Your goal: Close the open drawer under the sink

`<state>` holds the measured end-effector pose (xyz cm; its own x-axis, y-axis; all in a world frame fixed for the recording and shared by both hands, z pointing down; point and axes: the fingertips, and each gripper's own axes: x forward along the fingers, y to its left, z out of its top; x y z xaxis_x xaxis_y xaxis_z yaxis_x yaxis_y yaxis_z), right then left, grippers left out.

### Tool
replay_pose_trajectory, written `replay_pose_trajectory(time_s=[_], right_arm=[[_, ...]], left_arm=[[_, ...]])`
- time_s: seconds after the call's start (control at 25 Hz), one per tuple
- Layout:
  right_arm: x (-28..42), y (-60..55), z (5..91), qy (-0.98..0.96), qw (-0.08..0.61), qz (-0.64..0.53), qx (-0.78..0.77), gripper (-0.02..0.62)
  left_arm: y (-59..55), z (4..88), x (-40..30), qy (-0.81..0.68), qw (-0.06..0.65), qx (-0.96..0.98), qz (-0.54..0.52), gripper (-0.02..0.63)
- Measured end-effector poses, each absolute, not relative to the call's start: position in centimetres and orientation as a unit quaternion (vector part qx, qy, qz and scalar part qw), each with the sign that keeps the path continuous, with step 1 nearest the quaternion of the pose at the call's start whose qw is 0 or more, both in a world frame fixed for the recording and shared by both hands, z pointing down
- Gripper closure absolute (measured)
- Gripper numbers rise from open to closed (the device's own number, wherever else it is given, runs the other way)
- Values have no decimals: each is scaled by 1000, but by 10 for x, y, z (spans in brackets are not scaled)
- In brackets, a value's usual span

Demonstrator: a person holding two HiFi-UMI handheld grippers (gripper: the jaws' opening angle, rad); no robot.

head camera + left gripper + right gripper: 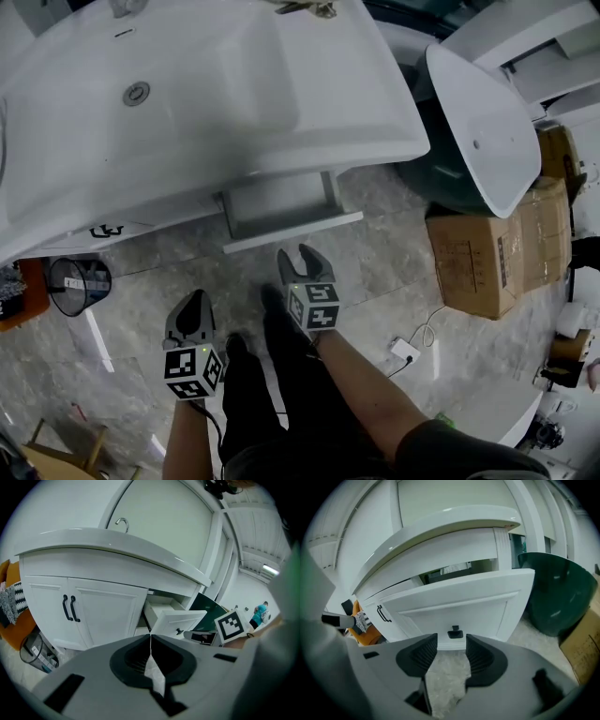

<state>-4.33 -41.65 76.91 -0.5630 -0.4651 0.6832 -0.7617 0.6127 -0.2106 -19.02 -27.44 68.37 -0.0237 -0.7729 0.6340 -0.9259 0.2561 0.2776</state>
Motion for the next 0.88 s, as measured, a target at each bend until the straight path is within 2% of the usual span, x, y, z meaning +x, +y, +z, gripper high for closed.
replay_pose_trajectory(time_s=[0.44, 0.88], right_arm=[[-68, -449, 801, -861, 303, 231, 336, 422], [-87, -474, 801, -862, 281, 245, 344, 430]], left_arm=[[-294, 718, -198, -723, 380, 567, 110, 591], [-302, 714, -202, -731, 376, 559, 107, 591]])
